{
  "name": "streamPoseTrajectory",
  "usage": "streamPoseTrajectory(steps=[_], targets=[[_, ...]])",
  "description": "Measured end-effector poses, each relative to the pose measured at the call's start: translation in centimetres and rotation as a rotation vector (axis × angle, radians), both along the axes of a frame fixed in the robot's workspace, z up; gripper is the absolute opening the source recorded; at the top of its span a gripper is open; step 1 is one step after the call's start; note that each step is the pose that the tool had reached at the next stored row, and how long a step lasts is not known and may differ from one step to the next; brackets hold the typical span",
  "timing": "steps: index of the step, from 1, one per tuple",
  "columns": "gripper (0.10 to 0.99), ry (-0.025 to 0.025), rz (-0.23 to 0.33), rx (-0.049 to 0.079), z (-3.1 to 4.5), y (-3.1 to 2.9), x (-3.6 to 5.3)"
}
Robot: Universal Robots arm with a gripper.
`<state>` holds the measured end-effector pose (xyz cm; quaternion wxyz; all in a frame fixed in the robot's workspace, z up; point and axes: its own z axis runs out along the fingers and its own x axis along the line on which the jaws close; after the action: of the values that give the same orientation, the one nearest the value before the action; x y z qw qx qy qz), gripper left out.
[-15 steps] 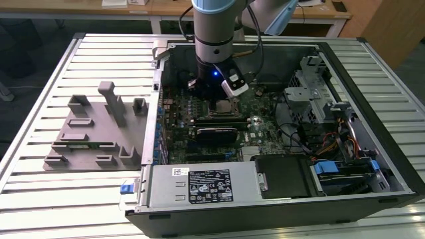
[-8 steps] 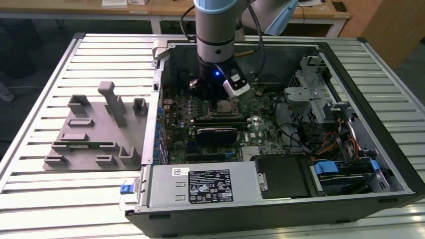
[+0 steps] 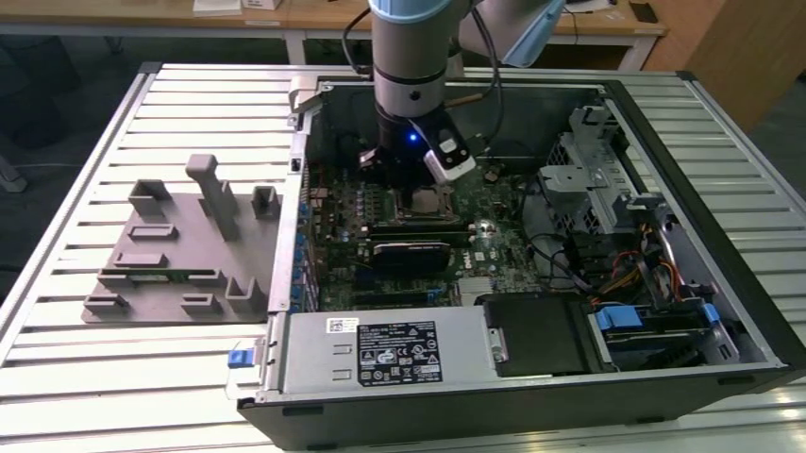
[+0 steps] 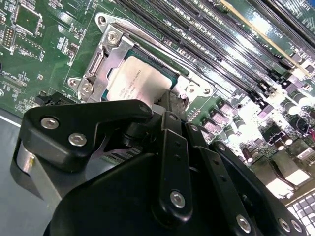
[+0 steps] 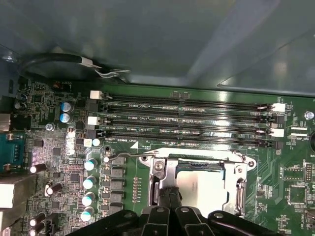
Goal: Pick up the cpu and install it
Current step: 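Close the cpu cover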
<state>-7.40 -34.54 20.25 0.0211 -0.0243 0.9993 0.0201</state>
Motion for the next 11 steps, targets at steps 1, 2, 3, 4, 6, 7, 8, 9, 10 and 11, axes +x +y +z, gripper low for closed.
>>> streamPoseTrajectory(steps=[1, 2, 3, 4, 6, 7, 8, 9, 10, 11], targets=[[0.106, 0.0001, 0.000, 0.000, 0.16, 0.00, 0.00], [0.106, 0.0000, 0.000, 0.000, 0.35, 0.00, 0.00], [0.106, -0.0001, 0.000, 0.000, 0.54, 0.00, 0.00], [0.106, 0.0000, 0.000, 0.000, 0.73, 0.00, 0.00], [0.106, -0.0001, 0.000, 0.000, 1.09, 0.00, 0.00], [0.106, -0.0003, 0.000, 0.000, 1.27, 0.00, 0.00], [0.106, -0.0005, 0.000, 0.000, 1.39, 0.00, 0.00], [0.106, -0.0005, 0.000, 0.000, 1.44, 0.00, 0.00], [0.106, -0.0006, 0.000, 0.000, 1.43, 0.00, 0.00], [0.106, -0.0006, 0.000, 0.000, 1.43, 0.00, 0.00]])
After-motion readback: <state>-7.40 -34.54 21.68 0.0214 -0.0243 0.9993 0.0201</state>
